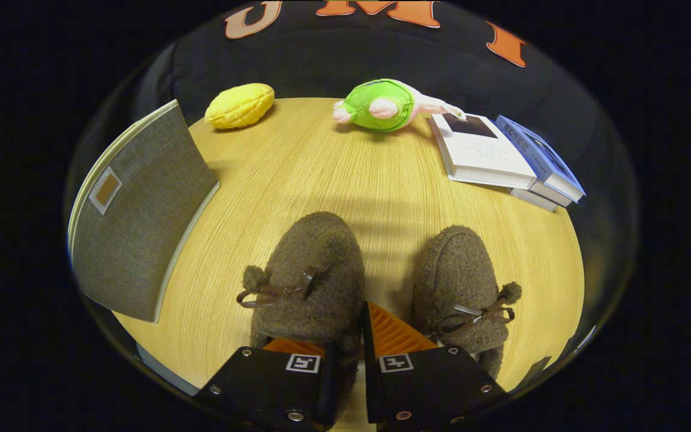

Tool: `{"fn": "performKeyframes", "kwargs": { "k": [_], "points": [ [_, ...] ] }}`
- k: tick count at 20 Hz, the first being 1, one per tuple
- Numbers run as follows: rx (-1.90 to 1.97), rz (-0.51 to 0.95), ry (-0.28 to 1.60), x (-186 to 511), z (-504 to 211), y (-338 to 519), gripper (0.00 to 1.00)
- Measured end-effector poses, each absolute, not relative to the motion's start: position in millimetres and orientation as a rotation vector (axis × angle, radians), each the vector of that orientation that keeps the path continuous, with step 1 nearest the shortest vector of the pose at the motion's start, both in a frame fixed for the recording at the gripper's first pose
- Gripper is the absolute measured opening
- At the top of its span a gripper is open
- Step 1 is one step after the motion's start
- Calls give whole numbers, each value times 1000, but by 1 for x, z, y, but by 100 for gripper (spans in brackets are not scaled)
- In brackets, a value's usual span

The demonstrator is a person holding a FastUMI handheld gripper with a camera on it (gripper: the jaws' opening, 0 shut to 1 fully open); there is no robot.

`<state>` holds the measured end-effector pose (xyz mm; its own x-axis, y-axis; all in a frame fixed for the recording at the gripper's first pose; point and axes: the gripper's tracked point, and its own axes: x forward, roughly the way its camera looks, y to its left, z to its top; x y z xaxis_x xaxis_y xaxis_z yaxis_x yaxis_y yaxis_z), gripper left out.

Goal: Open the storage box then place both shoes into the box .Put the left shoe in first, then the right shoe, with the right side of both shoes facing outward in a uniform manner.

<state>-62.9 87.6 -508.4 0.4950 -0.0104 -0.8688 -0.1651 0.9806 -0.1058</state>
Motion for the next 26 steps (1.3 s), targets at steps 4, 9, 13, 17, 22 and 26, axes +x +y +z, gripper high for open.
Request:
{"fn": "performKeyframes", "kwargs": {
  "k": [4,9,13,17,22,26],
  "points": [
    [-144,77,1052,-62,-507,89,8],
    [-5,65,1066,-66,-485,99,3],
    [80,58,1060,-63,-440,114,3],
    [123,75,1041,-50,-384,145,3],
    [125,147,997,-29,-329,218,3],
    [124,214,970,-16,-309,283,3]
  ]
}}
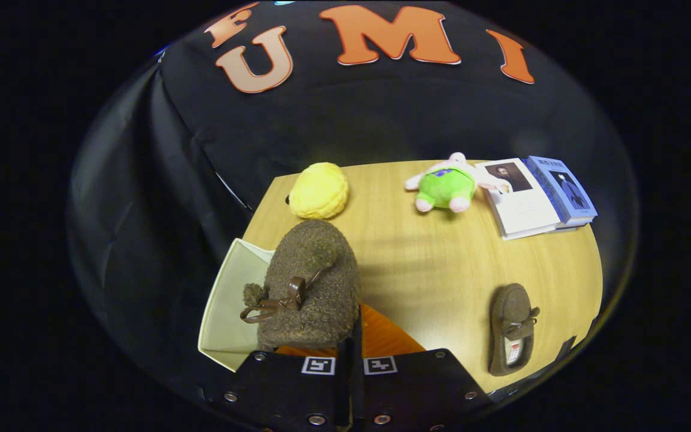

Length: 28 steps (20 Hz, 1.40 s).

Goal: Open the storage box then place both shoes into the box .Put the left shoe in first, then the right shoe, with the right side of both shoes facing outward in a uniform manner.

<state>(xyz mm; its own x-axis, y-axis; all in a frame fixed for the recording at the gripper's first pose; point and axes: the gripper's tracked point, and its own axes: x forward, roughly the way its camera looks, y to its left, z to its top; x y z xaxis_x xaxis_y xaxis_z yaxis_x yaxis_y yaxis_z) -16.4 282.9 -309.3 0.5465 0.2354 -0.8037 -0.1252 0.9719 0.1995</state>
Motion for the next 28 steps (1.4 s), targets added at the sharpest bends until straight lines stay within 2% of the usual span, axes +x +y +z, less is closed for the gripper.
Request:
{"fn": "performKeyframes", "kwargs": {
  "k": [9,18,21,23,24,27,28],
  "points": [
    [109,276,1063,-26,-338,401,3],
    [166,103,1145,-20,-384,422,4],
    [199,84,1176,-25,-398,427,5],
    [251,106,1202,-31,-407,438,13],
    [252,118,1222,-37,-411,440,23],
    [176,155,1276,-56,-421,431,40],
    [196,194,1266,-60,-420,437,51]
  ]
}}
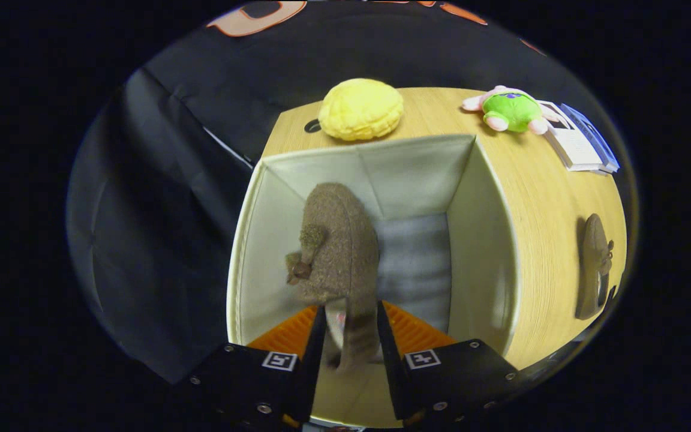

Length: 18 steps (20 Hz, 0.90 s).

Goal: Open the storage box then place both shoes into the box .Put the left shoe in first, then the right shoe, with the right side of both shoes facing outward in a uniform manner.

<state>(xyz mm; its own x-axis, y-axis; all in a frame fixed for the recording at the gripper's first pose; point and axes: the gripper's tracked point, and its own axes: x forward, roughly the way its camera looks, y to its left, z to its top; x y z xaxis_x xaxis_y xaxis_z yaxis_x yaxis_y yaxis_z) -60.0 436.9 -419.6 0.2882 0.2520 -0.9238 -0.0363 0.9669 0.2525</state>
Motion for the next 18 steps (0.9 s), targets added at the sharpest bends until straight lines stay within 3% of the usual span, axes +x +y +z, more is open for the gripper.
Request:
{"fn": "performKeyframes", "kwargs": {
  "k": [1,2,4,12,18],
  "points": [
    [212,225,1253,-60,-414,440,57],
    [220,247,1239,-58,-404,437,69],
    [220,279,1206,-56,-386,428,77],
    [204,356,1033,-53,-310,349,89],
    [82,301,941,-61,-300,225,96]
  ]
}}
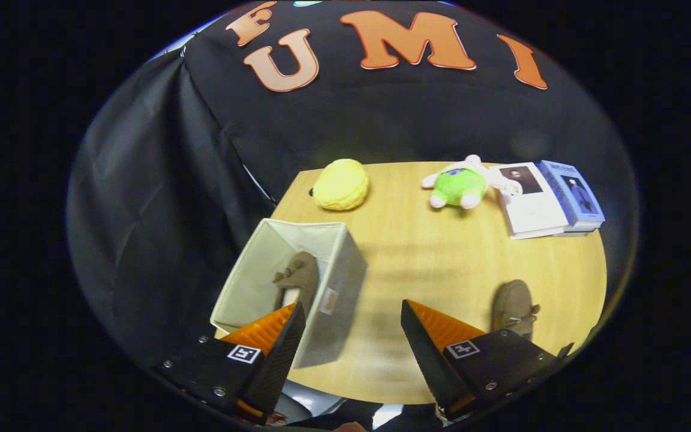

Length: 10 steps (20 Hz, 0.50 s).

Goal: Open the storage box then place both shoes into the box .Put the left shoe in first, then the right shoe, with the right side of both shoes facing outward in a uniform manner.

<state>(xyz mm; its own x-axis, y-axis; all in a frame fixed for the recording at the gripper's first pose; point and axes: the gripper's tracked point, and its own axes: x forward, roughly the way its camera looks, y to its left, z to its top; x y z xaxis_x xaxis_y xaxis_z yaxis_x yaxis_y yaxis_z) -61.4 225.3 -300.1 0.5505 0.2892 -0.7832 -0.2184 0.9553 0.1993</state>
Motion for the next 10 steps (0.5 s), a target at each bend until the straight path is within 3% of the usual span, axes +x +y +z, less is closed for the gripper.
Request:
{"fn": "performKeyframes", "kwargs": {
  "k": [10],
  "points": [
    [-72,73,1010,-108,-385,22,97]
  ]
}}
